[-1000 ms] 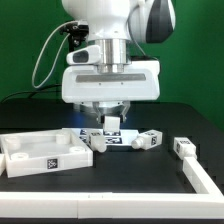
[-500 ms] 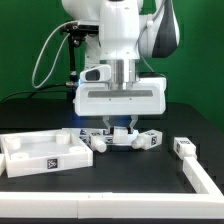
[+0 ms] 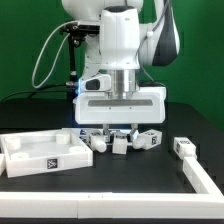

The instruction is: Assemble one leg

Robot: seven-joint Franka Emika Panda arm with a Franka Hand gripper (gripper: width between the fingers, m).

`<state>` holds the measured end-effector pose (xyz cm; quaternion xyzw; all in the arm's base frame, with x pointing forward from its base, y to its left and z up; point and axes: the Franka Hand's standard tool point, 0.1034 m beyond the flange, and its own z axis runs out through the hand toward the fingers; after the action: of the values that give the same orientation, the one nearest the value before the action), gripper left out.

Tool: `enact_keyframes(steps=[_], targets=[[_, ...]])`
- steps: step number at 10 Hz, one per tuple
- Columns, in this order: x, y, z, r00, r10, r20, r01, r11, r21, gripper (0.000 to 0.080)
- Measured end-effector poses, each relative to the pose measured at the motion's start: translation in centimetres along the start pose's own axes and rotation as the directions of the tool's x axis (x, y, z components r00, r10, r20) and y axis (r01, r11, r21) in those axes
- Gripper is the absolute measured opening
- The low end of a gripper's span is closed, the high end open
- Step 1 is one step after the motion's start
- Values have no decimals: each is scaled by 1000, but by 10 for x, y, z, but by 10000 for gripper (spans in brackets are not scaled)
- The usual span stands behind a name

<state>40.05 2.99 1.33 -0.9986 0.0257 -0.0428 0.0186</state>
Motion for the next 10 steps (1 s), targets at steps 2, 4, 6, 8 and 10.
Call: enact_keyframes(steps=[2, 4, 6, 8, 10], targets=[[1, -2, 0, 1000, -8, -1, 8, 1000, 1, 284], [1, -2, 0, 1000, -7, -1, 7, 1000, 1, 353], [1, -4, -7, 1000, -8, 15, 8, 1000, 11, 522], [9, -7, -36, 1000, -5, 25, 5, 999, 37, 625], [22, 14, -59, 999, -46, 9, 46, 998, 43, 646]])
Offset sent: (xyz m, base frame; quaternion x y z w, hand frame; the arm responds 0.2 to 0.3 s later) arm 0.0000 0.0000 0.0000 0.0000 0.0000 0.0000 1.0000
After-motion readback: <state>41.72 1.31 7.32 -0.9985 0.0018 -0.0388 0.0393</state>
